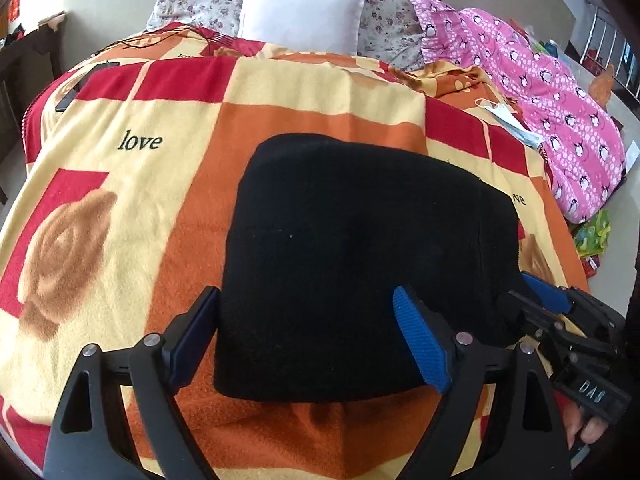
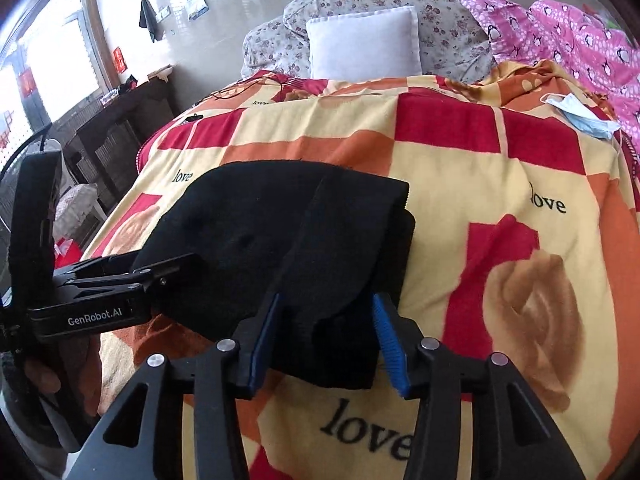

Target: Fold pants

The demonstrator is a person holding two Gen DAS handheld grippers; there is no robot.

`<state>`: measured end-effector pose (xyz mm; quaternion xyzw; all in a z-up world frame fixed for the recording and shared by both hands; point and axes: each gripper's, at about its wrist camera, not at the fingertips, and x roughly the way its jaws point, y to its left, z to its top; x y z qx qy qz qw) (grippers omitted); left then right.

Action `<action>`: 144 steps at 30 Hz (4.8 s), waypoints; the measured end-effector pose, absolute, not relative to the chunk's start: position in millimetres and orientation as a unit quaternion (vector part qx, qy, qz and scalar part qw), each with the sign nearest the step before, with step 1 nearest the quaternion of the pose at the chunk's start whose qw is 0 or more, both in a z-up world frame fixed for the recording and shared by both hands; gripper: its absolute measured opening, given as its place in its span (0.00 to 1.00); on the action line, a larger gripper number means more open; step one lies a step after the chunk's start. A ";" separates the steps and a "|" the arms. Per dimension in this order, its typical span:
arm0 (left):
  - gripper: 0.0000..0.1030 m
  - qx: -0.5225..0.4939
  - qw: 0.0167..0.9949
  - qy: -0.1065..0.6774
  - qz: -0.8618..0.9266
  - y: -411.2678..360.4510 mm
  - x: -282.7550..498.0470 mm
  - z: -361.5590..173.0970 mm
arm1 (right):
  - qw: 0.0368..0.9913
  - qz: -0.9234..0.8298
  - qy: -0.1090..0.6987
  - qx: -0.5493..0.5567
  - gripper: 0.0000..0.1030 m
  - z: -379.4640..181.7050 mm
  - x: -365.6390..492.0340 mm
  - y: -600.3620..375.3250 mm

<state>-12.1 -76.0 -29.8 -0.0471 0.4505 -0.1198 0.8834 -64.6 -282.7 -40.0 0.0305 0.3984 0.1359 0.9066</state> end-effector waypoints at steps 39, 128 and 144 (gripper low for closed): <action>0.41 -0.106 0.877 0.438 -0.166 -56.7 9.2 -26.1 | 0.897 0.158 0.379 0.162 0.41 -49.9 -37.6 -305.2; 0.77 0.015 0.947 0.322 -0.005 -26.0 -44.7 7.5 | 0.924 0.134 0.359 0.010 0.69 -5.0 -42.2 -226.5; 0.77 0.011 0.945 0.326 -0.006 -25.8 -48.8 3.4 | 0.920 0.139 0.365 0.003 0.70 -6.0 -40.8 -220.8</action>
